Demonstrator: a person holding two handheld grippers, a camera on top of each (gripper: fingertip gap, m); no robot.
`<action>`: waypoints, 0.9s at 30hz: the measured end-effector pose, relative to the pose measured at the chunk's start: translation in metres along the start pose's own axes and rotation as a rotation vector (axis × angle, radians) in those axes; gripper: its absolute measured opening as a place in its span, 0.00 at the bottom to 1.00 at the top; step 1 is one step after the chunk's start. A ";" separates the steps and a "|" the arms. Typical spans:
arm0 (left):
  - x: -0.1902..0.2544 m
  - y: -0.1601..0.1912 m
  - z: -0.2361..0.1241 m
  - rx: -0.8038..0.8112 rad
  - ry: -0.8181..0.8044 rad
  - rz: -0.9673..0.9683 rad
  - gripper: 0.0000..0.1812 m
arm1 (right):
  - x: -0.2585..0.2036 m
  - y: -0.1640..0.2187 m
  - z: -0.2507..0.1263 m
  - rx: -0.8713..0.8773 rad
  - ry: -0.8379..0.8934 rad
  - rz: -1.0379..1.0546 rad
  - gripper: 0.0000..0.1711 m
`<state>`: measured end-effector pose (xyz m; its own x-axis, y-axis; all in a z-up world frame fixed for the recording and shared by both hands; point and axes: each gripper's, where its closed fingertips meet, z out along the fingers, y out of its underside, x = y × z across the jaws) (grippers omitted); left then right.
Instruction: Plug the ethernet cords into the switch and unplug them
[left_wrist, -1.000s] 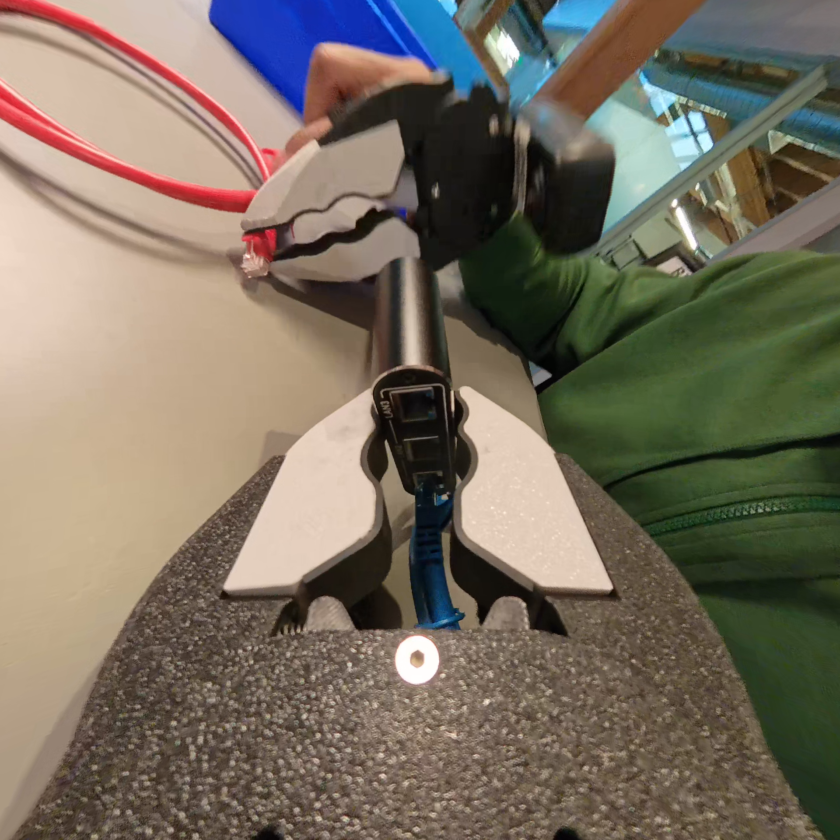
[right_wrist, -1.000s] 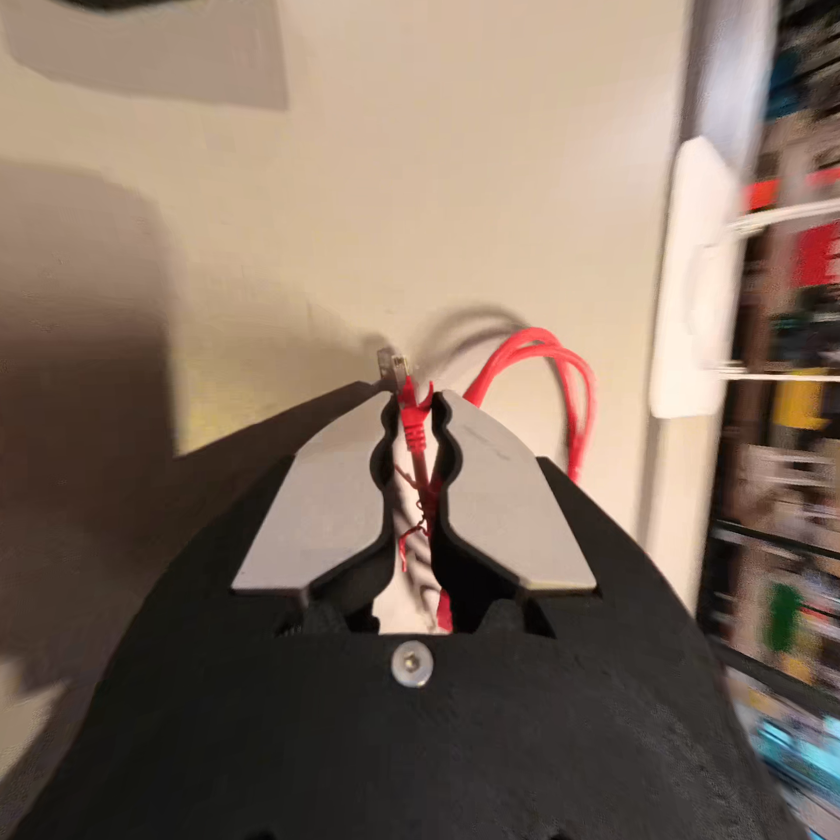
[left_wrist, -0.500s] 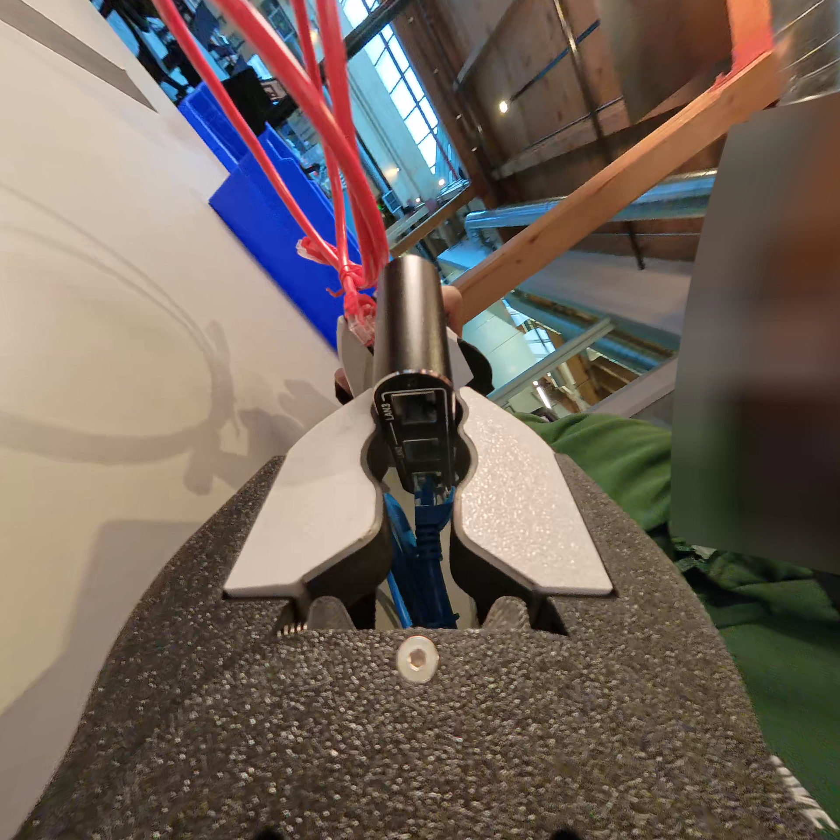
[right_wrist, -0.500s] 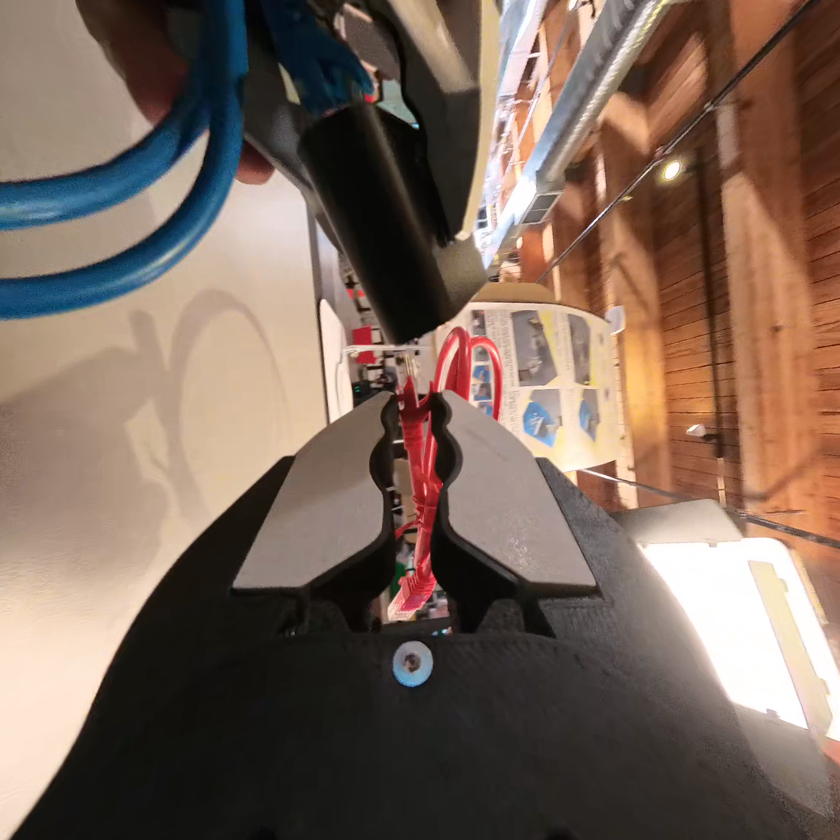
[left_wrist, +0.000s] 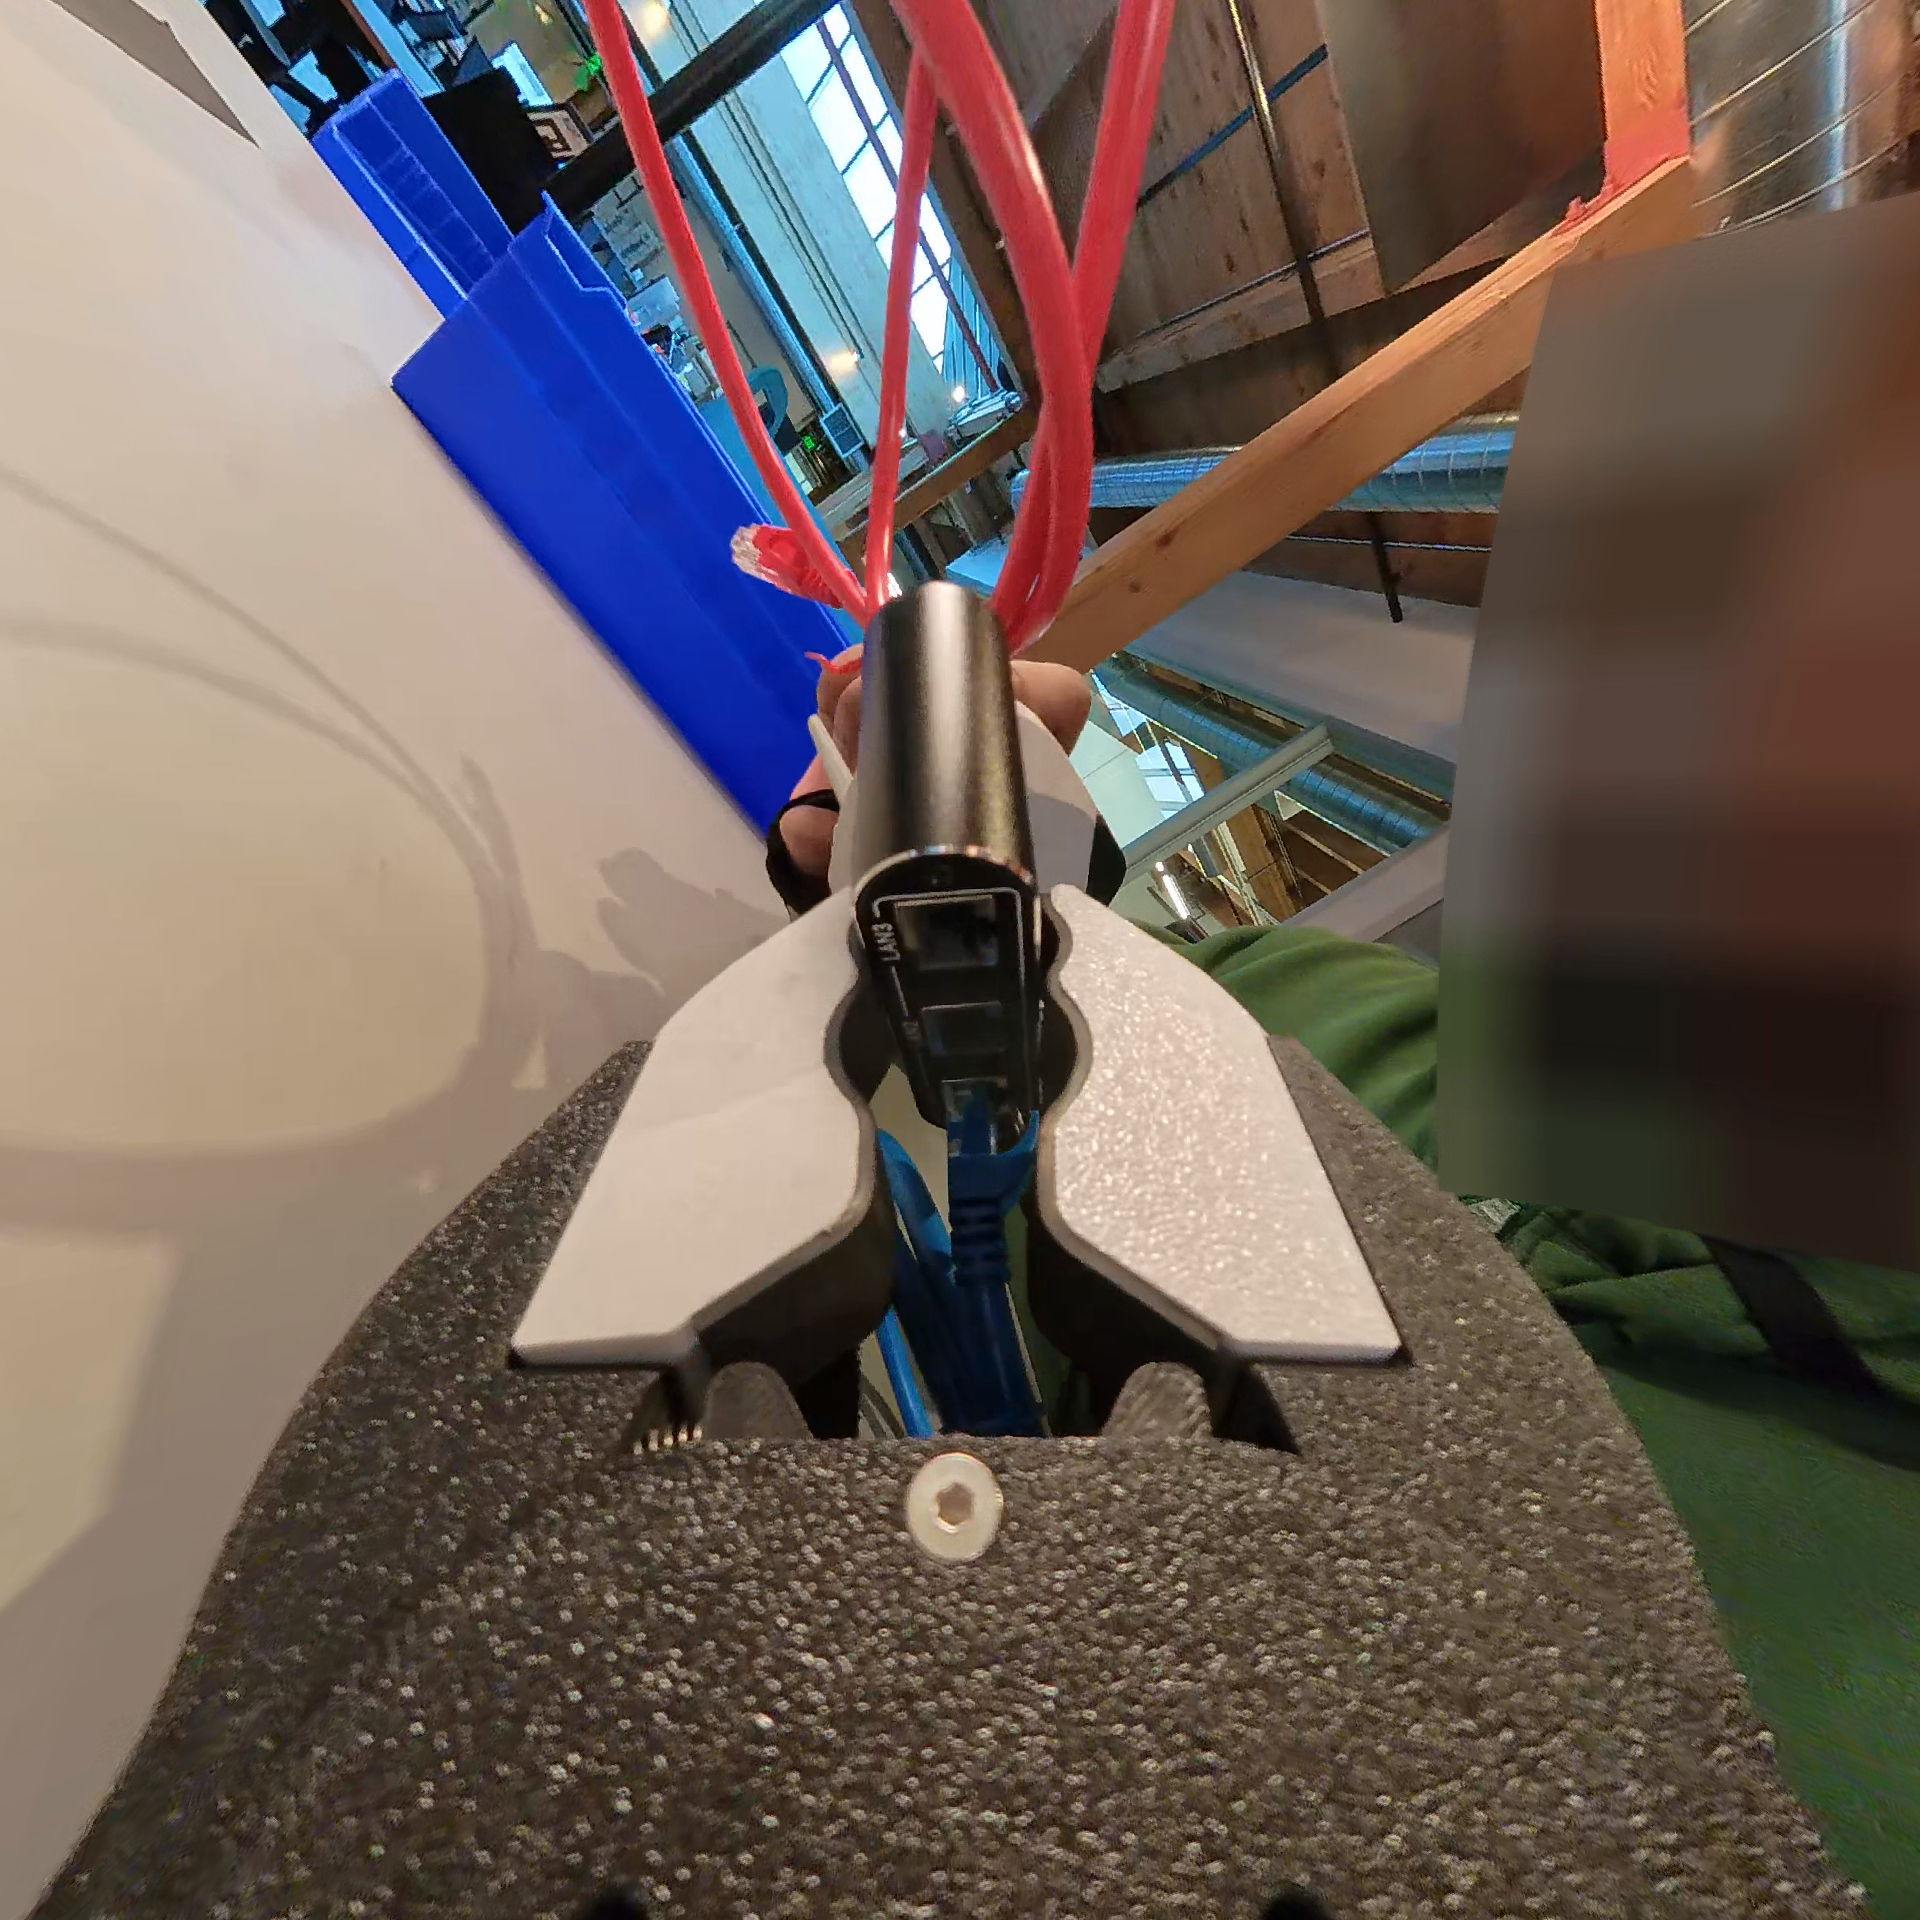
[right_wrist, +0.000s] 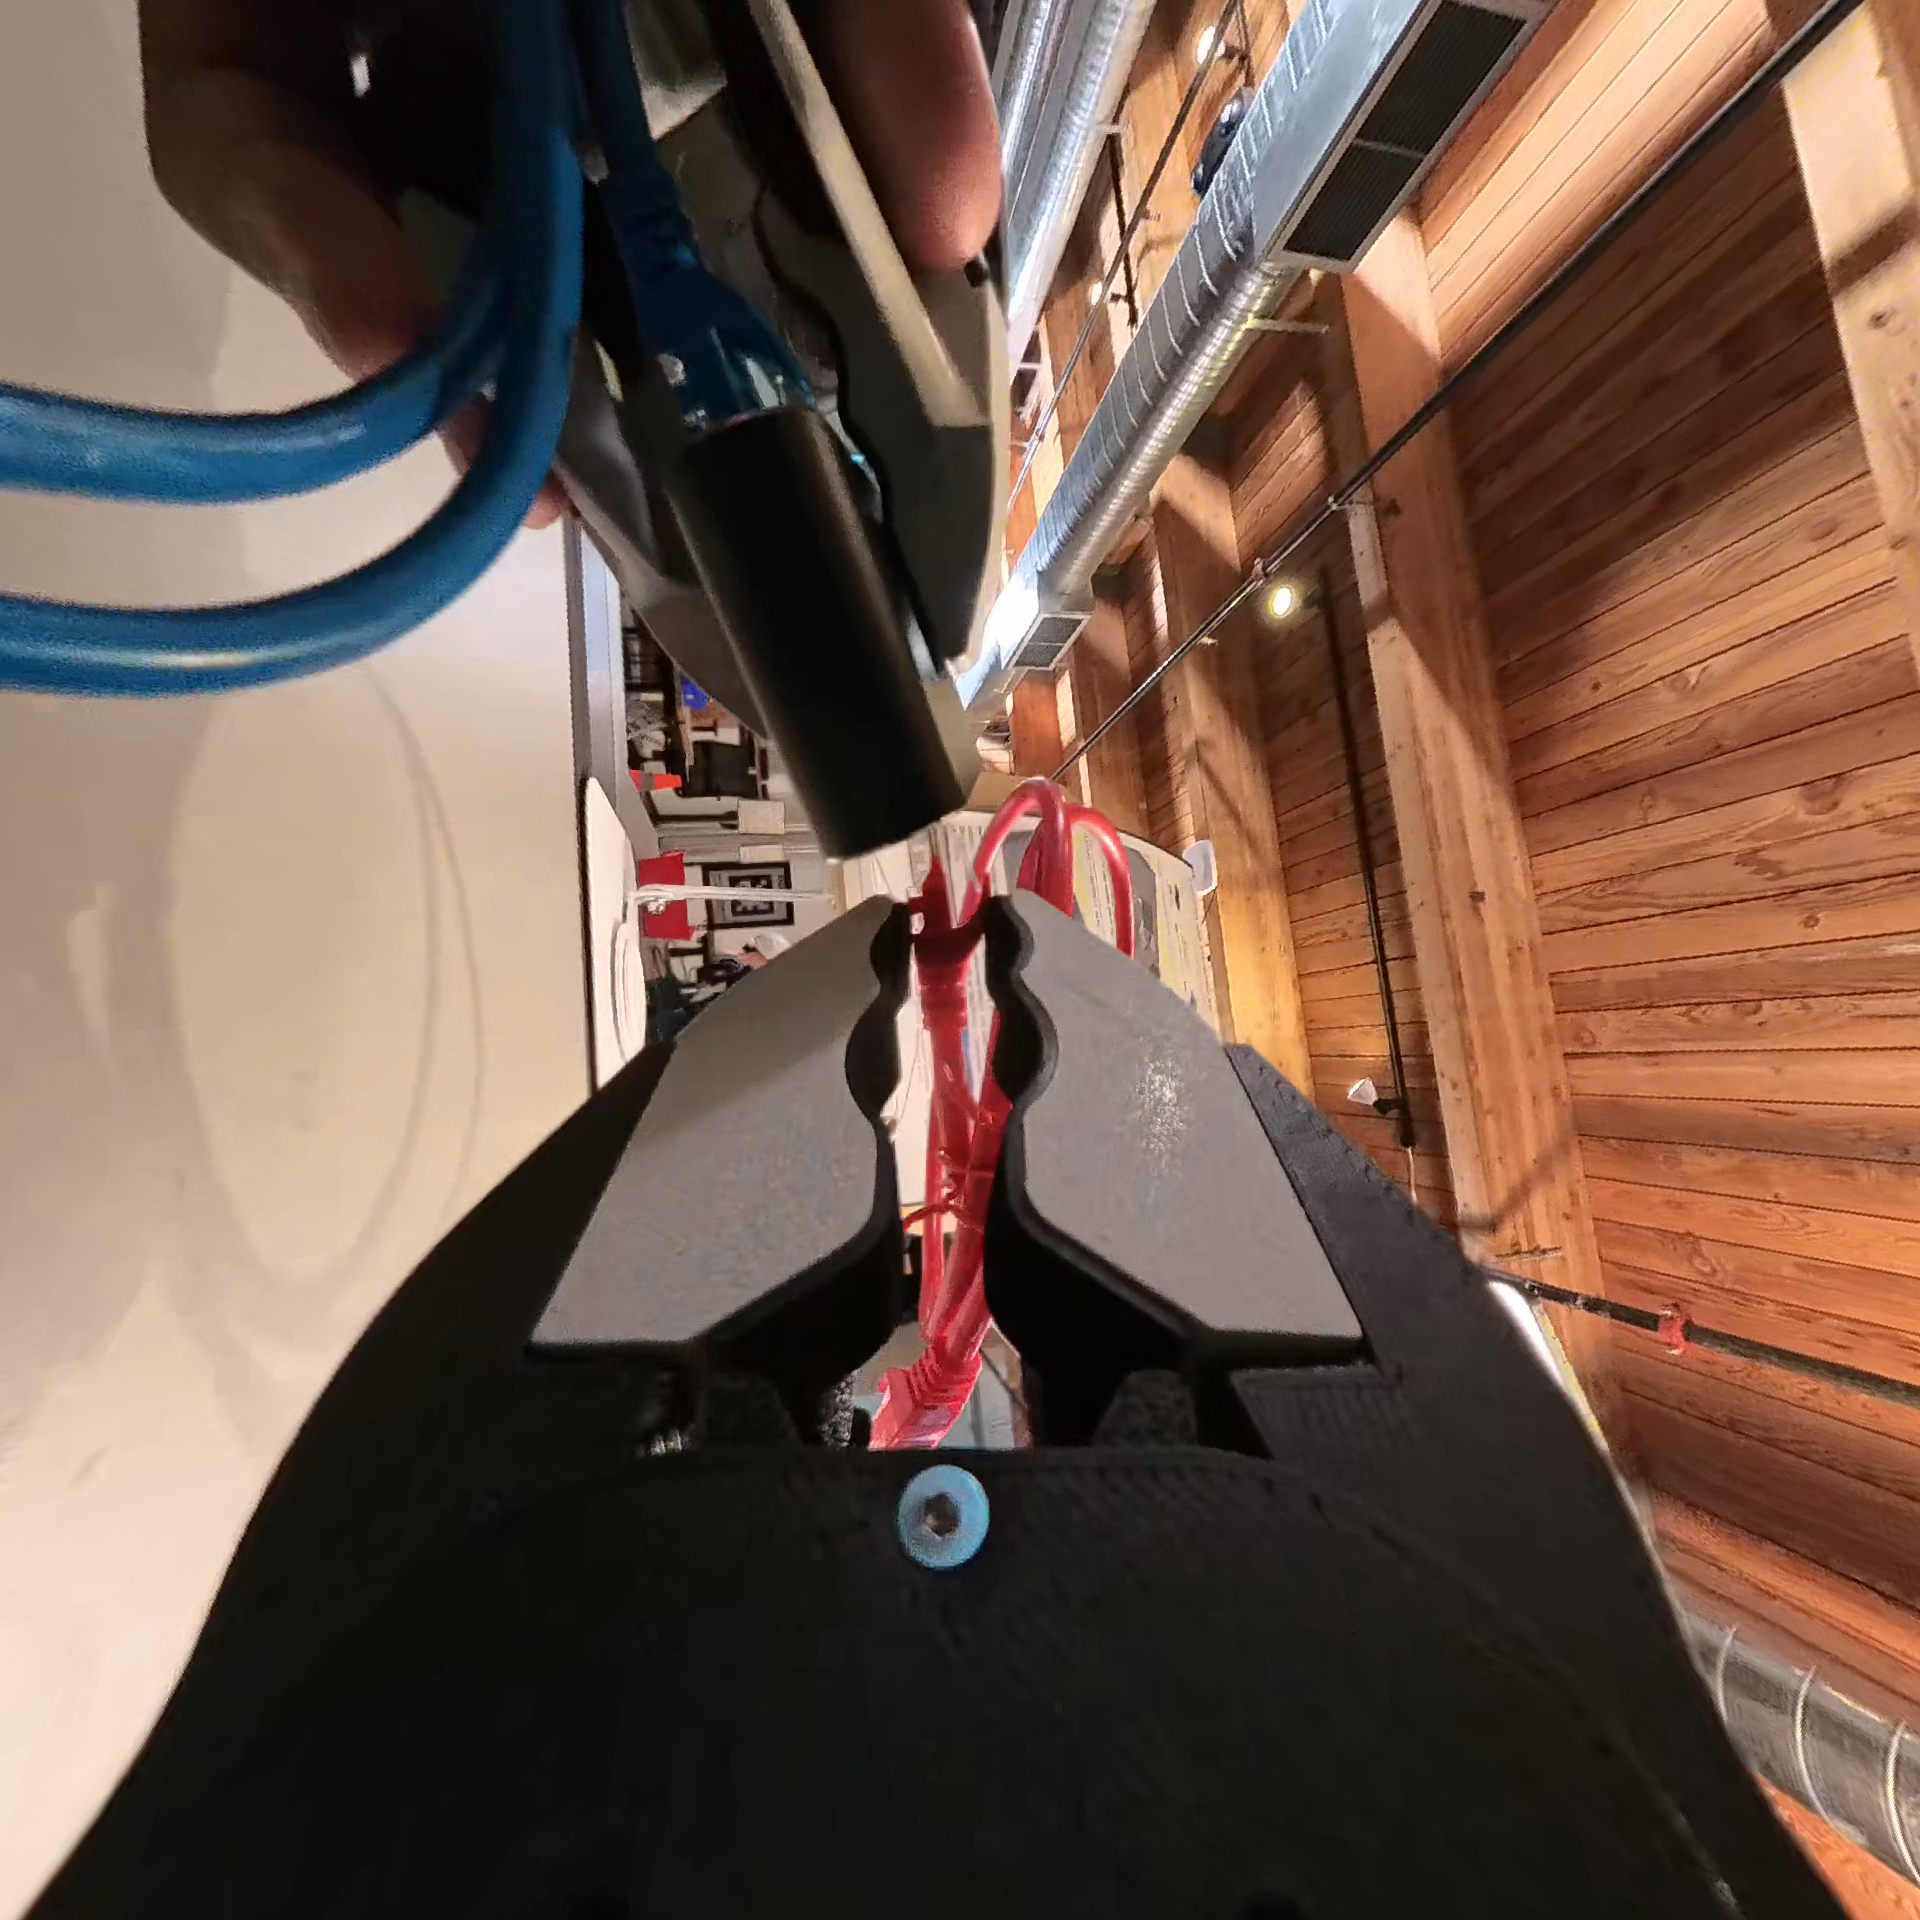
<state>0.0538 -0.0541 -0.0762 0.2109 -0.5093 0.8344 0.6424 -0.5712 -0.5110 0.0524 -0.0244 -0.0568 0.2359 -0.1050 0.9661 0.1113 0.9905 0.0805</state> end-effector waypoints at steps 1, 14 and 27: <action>0.000 0.001 0.000 -0.005 -0.002 -0.004 0.14 | 0.000 0.000 0.000 0.005 0.001 -0.004 0.08; -0.002 0.008 0.000 -0.059 -0.015 -0.027 0.15 | -0.005 -0.005 -0.006 0.085 -0.010 -0.053 0.08; -0.003 0.015 0.002 -0.104 -0.019 -0.042 0.15 | -0.009 -0.012 -0.011 0.146 -0.013 -0.085 0.08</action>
<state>0.0645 -0.0604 -0.0859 0.1996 -0.4719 0.8588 0.5713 -0.6560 -0.4933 0.0598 -0.0366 -0.0688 0.2194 -0.1891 0.9571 -0.0114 0.9805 0.1964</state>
